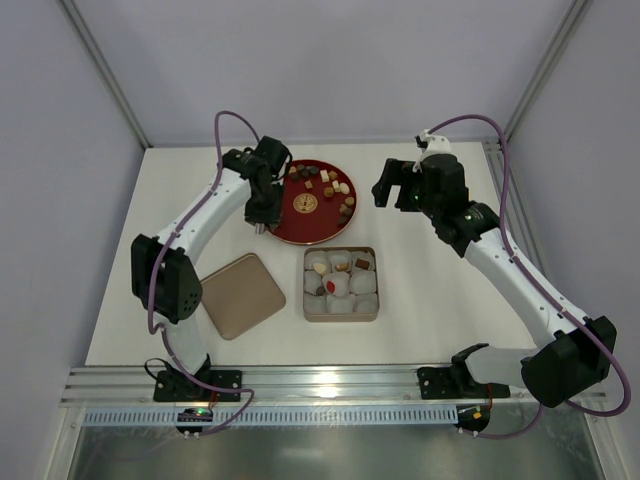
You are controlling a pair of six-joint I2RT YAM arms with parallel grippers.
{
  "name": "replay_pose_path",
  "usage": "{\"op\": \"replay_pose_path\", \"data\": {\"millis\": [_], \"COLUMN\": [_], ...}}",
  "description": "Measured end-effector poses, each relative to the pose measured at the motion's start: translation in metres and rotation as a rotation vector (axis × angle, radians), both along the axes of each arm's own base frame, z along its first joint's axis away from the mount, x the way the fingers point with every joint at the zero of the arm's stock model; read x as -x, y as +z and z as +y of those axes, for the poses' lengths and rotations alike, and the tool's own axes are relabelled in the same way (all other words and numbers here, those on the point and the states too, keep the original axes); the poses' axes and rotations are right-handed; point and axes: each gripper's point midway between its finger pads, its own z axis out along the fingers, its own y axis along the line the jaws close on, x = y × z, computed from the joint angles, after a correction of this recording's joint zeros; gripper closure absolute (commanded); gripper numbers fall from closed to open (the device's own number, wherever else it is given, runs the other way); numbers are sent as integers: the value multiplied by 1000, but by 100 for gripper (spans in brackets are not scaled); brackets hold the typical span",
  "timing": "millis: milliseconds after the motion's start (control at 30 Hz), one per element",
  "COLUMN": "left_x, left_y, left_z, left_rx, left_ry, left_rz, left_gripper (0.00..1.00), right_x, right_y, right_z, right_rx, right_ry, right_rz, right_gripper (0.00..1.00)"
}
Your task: Pack the chocolate
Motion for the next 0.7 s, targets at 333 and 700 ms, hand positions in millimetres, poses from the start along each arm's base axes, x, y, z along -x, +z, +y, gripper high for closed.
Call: {"op": "replay_pose_path", "data": {"millis": [333,700], "left_x": [1,1], "left_y": [-3,2], "left_z": [-2,-4], "left_rx": [-4,-1], "left_ry": [-5,-11], "left_rz": [7,-1], "left_gripper": [71,79], "right_x": [0,0], "right_y": [0,0], "right_z": [0,0], "right_rx": [0,0], "right_ry": [0,0], "right_rz": [0,0], "right_gripper": [0,0]}}
